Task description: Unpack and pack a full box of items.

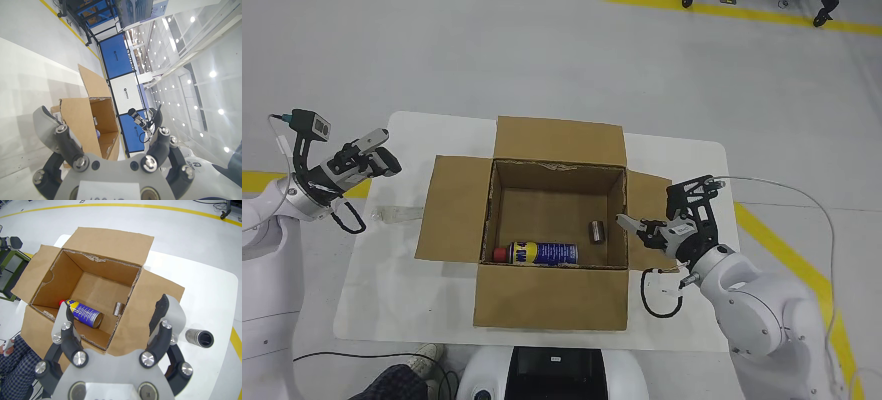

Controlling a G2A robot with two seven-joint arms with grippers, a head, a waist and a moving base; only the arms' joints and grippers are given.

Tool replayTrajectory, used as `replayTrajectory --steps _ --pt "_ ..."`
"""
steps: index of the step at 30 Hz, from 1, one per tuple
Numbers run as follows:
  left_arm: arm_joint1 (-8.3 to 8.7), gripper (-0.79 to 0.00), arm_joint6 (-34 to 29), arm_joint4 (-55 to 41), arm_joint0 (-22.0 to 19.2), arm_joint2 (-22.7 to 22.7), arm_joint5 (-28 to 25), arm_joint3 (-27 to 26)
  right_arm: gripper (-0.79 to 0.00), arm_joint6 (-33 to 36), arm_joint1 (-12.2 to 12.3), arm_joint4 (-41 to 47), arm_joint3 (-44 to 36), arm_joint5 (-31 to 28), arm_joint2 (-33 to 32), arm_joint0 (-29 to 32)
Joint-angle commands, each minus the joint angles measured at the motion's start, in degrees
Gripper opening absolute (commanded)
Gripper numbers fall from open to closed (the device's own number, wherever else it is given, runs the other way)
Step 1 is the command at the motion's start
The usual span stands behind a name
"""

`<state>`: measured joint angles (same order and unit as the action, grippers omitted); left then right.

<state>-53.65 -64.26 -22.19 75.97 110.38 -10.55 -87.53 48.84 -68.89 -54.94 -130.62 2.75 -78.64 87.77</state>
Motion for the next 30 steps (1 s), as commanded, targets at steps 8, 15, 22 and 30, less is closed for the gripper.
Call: replayTrajectory --steps 8,15,22,30 --pt "0.00 0.000 0.0 0.0 0.0 0.0 0.0 0.0 0.000 0.0 0.0 0.0 0.0 0.0 0.0 0.0" --pt "0.00 0.000 0.0 0.0 0.0 0.0 0.0 0.0 0.000 0.0 0.0 0.0 0.0 0.0 0.0 0.0" --pt "0.00 0.000 0.0 0.0 0.0 0.0 0.0 0.0 0.000 0.0 0.0 0.0 0.0 0.0 0.0 0.0" --pt "0.00 0.000 0.0 0.0 0.0 0.0 0.0 0.0 0.000 -1.3 0.0 0.5 1.4 -2.5 1.4 -1.7"
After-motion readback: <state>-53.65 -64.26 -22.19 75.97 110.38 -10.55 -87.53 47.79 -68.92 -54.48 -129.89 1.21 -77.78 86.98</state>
